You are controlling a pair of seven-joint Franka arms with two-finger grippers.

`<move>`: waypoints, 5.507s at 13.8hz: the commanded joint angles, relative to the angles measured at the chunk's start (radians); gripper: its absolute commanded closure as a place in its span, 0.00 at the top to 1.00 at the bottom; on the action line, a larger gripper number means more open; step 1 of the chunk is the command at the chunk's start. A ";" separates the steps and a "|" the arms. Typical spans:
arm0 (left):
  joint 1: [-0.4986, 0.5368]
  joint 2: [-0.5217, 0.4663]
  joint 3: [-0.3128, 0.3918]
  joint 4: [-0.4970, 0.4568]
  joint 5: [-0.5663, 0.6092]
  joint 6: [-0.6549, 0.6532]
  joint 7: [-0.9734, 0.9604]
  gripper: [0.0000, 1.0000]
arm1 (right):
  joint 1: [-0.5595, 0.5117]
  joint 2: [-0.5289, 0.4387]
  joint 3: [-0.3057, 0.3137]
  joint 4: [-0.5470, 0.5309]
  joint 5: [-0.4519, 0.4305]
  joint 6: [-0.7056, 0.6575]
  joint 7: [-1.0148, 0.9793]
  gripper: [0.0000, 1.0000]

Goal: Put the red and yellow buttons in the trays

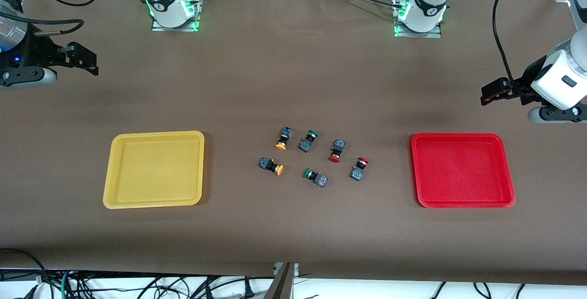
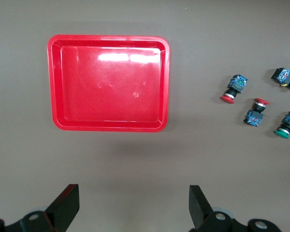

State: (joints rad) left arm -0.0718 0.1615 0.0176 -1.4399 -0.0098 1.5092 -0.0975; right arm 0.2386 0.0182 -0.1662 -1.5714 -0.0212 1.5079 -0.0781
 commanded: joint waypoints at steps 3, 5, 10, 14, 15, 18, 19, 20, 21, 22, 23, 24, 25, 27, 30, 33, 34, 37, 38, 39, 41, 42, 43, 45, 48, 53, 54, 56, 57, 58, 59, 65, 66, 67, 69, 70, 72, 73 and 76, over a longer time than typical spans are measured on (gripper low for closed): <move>0.001 0.018 0.002 0.036 -0.021 -0.012 0.005 1.00 | 0.004 -0.001 0.007 0.011 -0.014 0.032 0.008 1.00; 0.001 0.018 0.001 0.036 -0.021 -0.012 0.005 1.00 | 0.007 -0.003 0.010 0.017 -0.013 0.032 0.011 1.00; 0.001 0.021 0.001 0.036 -0.021 -0.012 0.005 1.00 | 0.008 0.003 0.010 0.021 -0.013 0.048 0.011 1.00; 0.001 0.021 0.001 0.036 -0.021 -0.012 0.005 1.00 | 0.004 0.011 0.007 0.022 -0.014 0.049 0.011 1.00; 0.001 0.021 0.001 0.036 -0.021 -0.012 0.005 1.00 | 0.004 0.012 0.007 0.022 -0.014 0.049 0.011 1.00; 0.001 0.021 0.001 0.038 -0.021 -0.012 0.005 1.00 | -0.004 0.016 0.004 0.022 -0.010 0.049 0.011 1.00; 0.001 0.021 0.002 0.038 -0.021 -0.012 0.005 1.00 | -0.001 0.016 0.004 0.022 -0.014 0.049 0.011 1.00; 0.001 0.021 0.001 0.038 -0.021 -0.012 0.005 1.00 | 0.001 0.016 0.005 0.022 -0.014 0.049 0.009 1.00; 0.001 0.021 0.001 0.038 -0.021 -0.012 0.005 1.00 | 0.001 0.016 0.005 0.024 -0.013 0.049 0.011 1.00; 0.001 0.021 0.001 0.038 -0.021 -0.012 0.005 1.00 | 0.002 0.016 0.005 0.024 -0.013 0.049 0.011 1.00; 0.003 0.021 0.002 0.038 -0.021 -0.012 0.005 1.00 | 0.002 0.016 0.005 0.024 -0.014 0.049 0.009 1.00; 0.003 0.023 0.002 0.038 -0.021 -0.012 0.007 1.00 | 0.002 0.016 0.004 0.024 -0.013 0.049 0.011 1.00; 0.003 0.023 0.002 0.038 -0.021 -0.012 0.007 1.00 | 0.002 0.016 0.004 0.024 -0.013 0.049 0.011 1.00; 0.001 0.024 0.001 0.038 -0.021 -0.012 0.005 1.00 | -0.001 0.016 0.004 0.024 -0.013 0.049 0.011 1.00; 0.003 0.024 0.001 0.036 -0.021 -0.012 0.007 1.00 | -0.004 0.016 0.002 0.024 -0.003 0.049 0.012 1.00; 0.003 0.024 0.002 0.036 -0.021 -0.012 0.007 1.00 | -0.004 0.016 0.002 0.024 -0.002 0.049 0.012 1.00; 0.003 0.024 0.002 0.036 -0.021 -0.012 0.007 1.00 | -0.004 0.016 0.002 0.024 0.000 0.049 0.012 1.00; 0.003 0.024 0.002 0.036 -0.021 -0.012 0.007 1.00 | 0.004 0.016 0.005 0.024 -0.006 0.048 0.009 1.00; 0.003 0.024 0.002 0.036 -0.021 -0.012 0.007 1.00 | 0.005 0.014 0.007 0.024 -0.003 0.048 0.011 1.00; 0.003 0.024 0.002 0.036 -0.021 -0.012 0.007 1.00 | 0.005 0.014 0.007 0.024 0.000 0.048 0.011 1.00; 0.003 0.024 0.002 0.036 -0.021 -0.012 0.007 1.00 | 0.005 0.016 0.007 0.024 -0.006 0.048 0.011 1.00; 0.004 0.024 0.002 0.036 -0.021 -0.012 0.009 1.00 | 0.005 0.016 0.007 0.024 -0.003 0.048 0.011 1.00; 0.004 0.024 0.002 0.036 -0.021 -0.012 0.009 1.00 | 0.004 0.016 0.005 0.024 -0.002 0.048 0.011 1.00; 0.000 0.029 0.001 0.038 -0.021 -0.012 0.007 1.00 | 0.002 0.016 0.005 0.024 -0.002 0.049 0.012 1.00; -0.002 0.043 0.001 0.072 -0.021 -0.014 0.005 1.00 | -0.005 0.016 -0.001 0.024 0.000 0.048 0.006 1.00; -0.023 0.075 -0.008 0.072 -0.029 -0.012 0.010 1.00 | 0.002 0.022 0.007 0.019 0.004 0.023 -0.009 1.00; -0.049 0.085 -0.007 0.072 -0.027 -0.012 0.009 1.00 | 0.008 0.028 0.010 0.013 0.007 0.025 -0.005 1.00; -0.071 0.113 -0.007 0.072 -0.027 -0.011 -0.002 1.00 | 0.042 0.135 0.016 0.024 0.108 0.050 -0.006 1.00; -0.081 0.131 -0.007 0.072 -0.029 -0.006 -0.002 1.00 | 0.047 0.196 0.020 0.024 0.154 0.111 0.004 1.00; -0.109 0.159 -0.008 0.072 -0.030 0.008 -0.004 1.00 | 0.065 0.247 0.025 0.024 0.174 0.186 0.011 1.00; -0.138 0.186 -0.007 0.072 -0.033 0.038 -0.005 1.00 | 0.086 0.285 0.025 0.022 0.178 0.228 0.020 1.00; -0.241 0.383 -0.008 0.070 -0.111 0.317 -0.005 1.00 | 0.192 0.501 0.063 0.024 0.214 0.518 0.064 1.00; -0.267 0.410 -0.007 0.070 -0.111 0.357 -0.005 1.00 | 0.214 0.528 0.074 0.021 0.228 0.576 0.064 1.00; -0.288 0.440 -0.007 0.070 -0.111 0.405 -0.005 1.00 | 0.244 0.552 0.077 0.021 0.231 0.627 0.063 1.00; -0.324 0.499 -0.007 0.069 -0.113 0.504 -0.005 1.00 | 0.295 0.620 0.079 0.025 0.219 0.716 0.052 1.00; -0.327 0.529 -0.007 0.066 -0.111 0.553 -0.005 1.00 | 0.321 0.656 0.079 0.036 0.211 0.770 0.040 1.00; -0.345 0.567 -0.007 0.056 -0.108 0.615 0.005 1.00 | 0.347 0.721 0.079 0.062 0.182 0.859 -0.008 1.00; -0.359 0.582 -0.007 0.056 -0.108 0.629 0.005 1.00 | 0.358 0.752 0.079 0.091 0.176 0.880 -0.037 1.00; -0.382 0.622 -0.007 0.053 -0.101 0.672 0.005 1.00 | 0.360 0.798 0.082 0.137 0.178 0.885 -0.066 1.00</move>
State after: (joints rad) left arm -0.4306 0.7570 -0.0034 -1.4078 -0.0999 2.1625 -0.1069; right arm 0.6013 0.7821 -0.0820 -1.4940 0.1683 2.3998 -0.1163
